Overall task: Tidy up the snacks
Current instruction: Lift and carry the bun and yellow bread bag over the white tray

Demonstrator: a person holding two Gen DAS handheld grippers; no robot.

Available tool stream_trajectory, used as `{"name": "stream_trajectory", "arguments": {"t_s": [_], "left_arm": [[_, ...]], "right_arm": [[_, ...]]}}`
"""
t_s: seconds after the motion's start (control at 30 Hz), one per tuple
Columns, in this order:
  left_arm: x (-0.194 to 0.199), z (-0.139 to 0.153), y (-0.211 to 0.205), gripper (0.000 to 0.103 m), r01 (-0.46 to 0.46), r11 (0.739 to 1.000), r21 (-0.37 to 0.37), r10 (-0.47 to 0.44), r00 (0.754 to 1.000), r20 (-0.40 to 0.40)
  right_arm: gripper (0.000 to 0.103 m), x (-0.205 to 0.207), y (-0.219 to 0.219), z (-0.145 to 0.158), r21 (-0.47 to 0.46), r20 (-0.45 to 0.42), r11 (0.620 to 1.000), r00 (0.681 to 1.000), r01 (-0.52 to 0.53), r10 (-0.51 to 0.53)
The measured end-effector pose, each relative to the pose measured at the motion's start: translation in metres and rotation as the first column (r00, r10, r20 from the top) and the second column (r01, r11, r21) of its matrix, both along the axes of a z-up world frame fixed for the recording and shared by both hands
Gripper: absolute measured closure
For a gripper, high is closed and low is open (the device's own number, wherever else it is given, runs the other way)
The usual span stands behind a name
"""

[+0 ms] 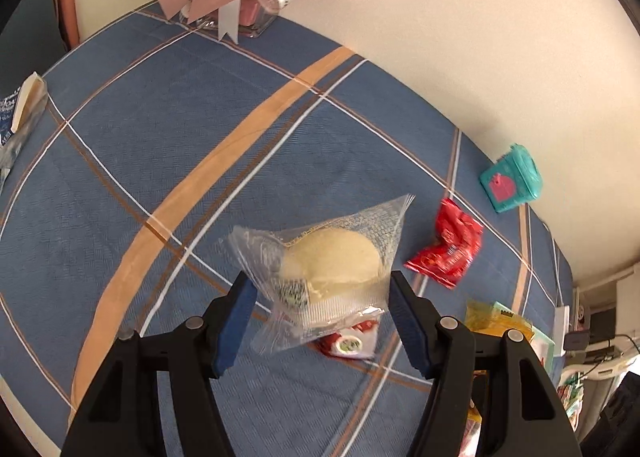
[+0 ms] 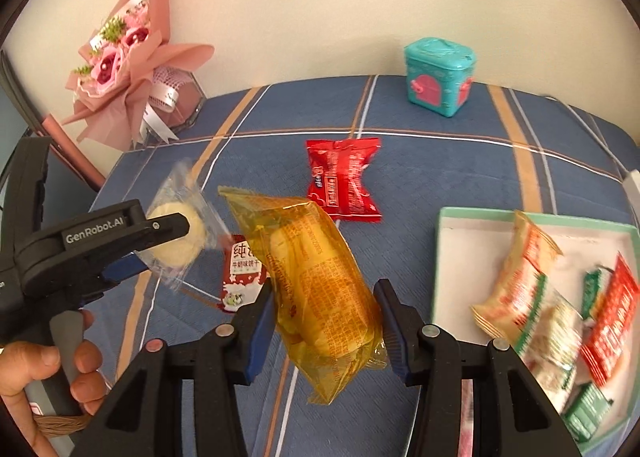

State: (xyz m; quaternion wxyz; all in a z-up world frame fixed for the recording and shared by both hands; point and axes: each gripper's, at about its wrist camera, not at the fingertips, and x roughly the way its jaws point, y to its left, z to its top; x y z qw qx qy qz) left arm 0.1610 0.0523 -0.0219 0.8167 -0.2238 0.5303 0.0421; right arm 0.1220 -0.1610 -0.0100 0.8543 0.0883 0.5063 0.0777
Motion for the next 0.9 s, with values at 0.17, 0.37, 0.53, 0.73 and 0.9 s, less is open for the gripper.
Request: {"name": "stream_trajectory", "arguments": {"t_s": [0.17,0.37,0.53,0.73,0.9], "left_arm": [[-0.012,0.01,-0.015,0.035,0.029,1.0,-0.004,-0.029,0.999,0.014],[-0.024,0.015,-0.043,0.035,0.092,0.996,-0.002,-0.092,0.996,0.02],[-0.034,0.02,-0.072,0.035,0.162,0.987,-0.015,-0.161,0.986,0.036],[-0.048,0.024,-0.113,0.035,0.239,0.971,-0.007,-0.238,0.969,0.065],[-0.053,0.024,-0.146,0.035,0.298,0.955,-0.006,-0.296,0.951,0.084]], "right_arm": [[0.052,-0.016,-0.017,0.005,0.024,-0.007,0.999,0.999,0.042,-0.042],[0.052,-0.034,-0.043,0.012,0.054,-0.011,0.993,0.994,0.108,-0.108],[0.052,-0.05,-0.073,0.02,0.067,-0.011,0.98,0.982,0.186,-0.186],[0.052,-0.065,-0.122,0.027,0.07,0.002,0.95,0.952,0.305,-0.306],[0.052,-0.075,-0.163,0.034,0.066,0.027,0.912,0.913,0.405,-0.407]]}}
